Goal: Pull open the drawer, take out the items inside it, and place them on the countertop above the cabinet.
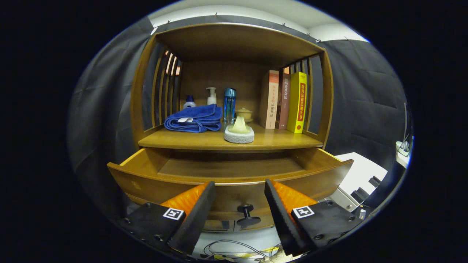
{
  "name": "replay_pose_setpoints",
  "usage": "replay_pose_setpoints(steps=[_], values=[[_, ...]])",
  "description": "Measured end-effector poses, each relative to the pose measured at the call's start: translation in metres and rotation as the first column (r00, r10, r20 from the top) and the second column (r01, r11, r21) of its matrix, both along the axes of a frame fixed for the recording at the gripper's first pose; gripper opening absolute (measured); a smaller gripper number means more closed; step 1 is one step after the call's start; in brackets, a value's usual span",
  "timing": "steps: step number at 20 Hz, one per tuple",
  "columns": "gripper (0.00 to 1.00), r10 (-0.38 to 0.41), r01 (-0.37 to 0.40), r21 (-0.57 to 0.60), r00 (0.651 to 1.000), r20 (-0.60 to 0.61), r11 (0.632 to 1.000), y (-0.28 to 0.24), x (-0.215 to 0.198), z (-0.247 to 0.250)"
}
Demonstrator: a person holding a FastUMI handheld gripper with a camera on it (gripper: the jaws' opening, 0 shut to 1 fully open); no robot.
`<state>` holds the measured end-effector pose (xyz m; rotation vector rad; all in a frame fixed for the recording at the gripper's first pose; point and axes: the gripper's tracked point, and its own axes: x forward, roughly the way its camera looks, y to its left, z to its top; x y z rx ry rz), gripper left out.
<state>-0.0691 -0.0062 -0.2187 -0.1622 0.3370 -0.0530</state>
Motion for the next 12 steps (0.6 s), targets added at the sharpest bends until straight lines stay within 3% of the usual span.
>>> replay_pose_setpoints(steps=[12], values=[[0.93, 0.017, -0.018, -0.023, 0.999, -0.03, 1.0, 0.003, 0.06, -0.015]])
